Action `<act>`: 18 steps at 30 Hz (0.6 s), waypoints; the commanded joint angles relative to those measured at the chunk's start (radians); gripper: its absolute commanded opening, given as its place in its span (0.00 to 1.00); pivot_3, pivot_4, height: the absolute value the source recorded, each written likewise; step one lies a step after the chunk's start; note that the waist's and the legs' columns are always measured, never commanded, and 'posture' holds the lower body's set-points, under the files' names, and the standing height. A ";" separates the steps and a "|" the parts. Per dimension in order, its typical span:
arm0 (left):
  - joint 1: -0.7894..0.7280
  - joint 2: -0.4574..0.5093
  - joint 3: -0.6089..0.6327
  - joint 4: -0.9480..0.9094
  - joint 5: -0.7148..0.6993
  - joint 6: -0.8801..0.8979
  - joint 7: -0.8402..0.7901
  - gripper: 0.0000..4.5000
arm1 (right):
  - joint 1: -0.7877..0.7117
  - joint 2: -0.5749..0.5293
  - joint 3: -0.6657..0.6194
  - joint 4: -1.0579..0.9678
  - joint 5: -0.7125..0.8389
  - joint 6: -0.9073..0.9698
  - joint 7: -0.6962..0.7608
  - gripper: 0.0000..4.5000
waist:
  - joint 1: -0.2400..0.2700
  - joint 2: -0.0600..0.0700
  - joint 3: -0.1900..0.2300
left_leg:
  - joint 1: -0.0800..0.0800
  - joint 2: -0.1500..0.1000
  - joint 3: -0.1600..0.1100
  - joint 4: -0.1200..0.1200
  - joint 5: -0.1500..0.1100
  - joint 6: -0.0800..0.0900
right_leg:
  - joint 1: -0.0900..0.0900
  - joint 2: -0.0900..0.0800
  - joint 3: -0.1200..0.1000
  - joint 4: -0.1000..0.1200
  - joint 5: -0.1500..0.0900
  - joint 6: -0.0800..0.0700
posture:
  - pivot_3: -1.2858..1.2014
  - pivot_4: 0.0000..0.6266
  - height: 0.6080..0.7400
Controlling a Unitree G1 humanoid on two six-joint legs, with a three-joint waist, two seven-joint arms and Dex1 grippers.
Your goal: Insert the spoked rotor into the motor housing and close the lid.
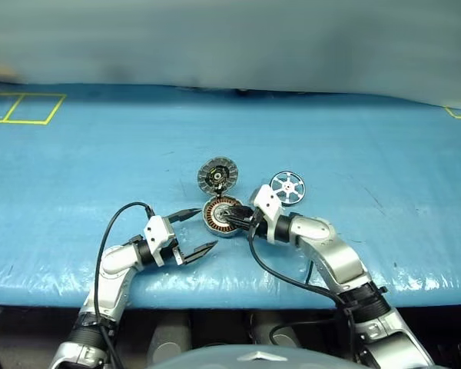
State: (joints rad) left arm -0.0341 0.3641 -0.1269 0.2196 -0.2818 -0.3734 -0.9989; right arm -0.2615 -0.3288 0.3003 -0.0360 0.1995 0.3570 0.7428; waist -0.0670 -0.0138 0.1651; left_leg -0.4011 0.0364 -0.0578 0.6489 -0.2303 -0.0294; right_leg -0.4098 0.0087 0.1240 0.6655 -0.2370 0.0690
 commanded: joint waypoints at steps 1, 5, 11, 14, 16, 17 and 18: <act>-0.002 -0.002 0.012 -0.013 0.000 -0.021 0.008 1.00 | -0.019 0.008 -0.001 0.004 -0.006 -0.020 0.011 0.16 | 0.000 0.000 0.000 | 0.000 0.000 0.000 0.000 0.000 0.000 | 0.000 0.000 0.000 0.000 0.000 0.000 | 0.52 0.24 1.00; 0.001 0.000 0.012 -0.011 0.002 -0.024 0.015 1.00 | -0.022 0.006 0.002 0.015 -0.015 -0.021 0.012 0.16 | -0.001 0.000 0.000 | 0.000 0.000 0.000 -0.001 0.000 0.000 | 0.000 0.000 0.000 -0.001 0.000 0.000 | 0.52 0.24 1.00; -0.002 0.000 0.011 -0.005 0.006 -0.028 0.022 1.00 | -0.009 -0.003 0.000 -0.008 -0.012 -0.014 0.032 0.16 | -0.001 0.000 0.000 | 0.000 0.000 0.000 -0.001 0.000 0.000 | 0.000 0.000 0.000 -0.001 0.000 0.000 | 0.52 0.24 1.00; -0.004 -0.002 0.009 0.000 0.010 -0.031 0.023 1.00 | -0.007 -0.003 0.005 -0.009 -0.017 -0.018 0.037 0.16 | -0.002 0.000 0.000 | 0.000 0.000 0.000 -0.001 0.000 0.000 | 0.000 0.000 0.000 -0.001 0.000 0.000 | 0.52 0.24 1.00; -0.005 -0.003 0.008 0.001 0.012 -0.032 0.023 1.00 | -0.008 -0.002 0.006 -0.001 -0.023 -0.021 0.035 0.16 | -0.002 0.000 0.000 | 0.000 0.000 0.000 -0.001 0.000 0.000 | 0.000 0.000 0.000 -0.001 0.000 0.000 | 0.52 0.24 1.00; -0.005 -0.003 0.008 0.001 0.012 -0.032 0.023 1.00 | -0.008 0.000 0.005 0.003 -0.025 -0.023 0.032 0.16 | -0.002 0.000 0.000 | 0.000 0.000 0.000 -0.001 0.000 0.000 | 0.000 0.000 0.000 -0.001 0.000 0.000 | 0.52 0.24 1.00; -0.005 -0.002 0.008 0.000 0.013 -0.032 0.023 1.00 | -0.009 0.001 0.004 0.006 -0.028 -0.025 0.031 0.16 | -0.002 0.000 0.000 | 0.000 0.000 0.000 -0.001 0.000 0.000 | 0.000 0.000 0.000 -0.001 0.000 0.000 | 0.52 0.24 1.00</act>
State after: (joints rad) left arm -0.0334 0.3631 -0.1269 0.2307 -0.2741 -0.3820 -0.9818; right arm -0.2702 -0.3280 0.3031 -0.0209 0.1753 0.3368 0.7732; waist -0.0690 -0.0138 0.1651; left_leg -0.4009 0.0367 -0.0581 0.6479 -0.2303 -0.0295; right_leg -0.4098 0.0089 0.1237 0.6648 -0.2372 0.0687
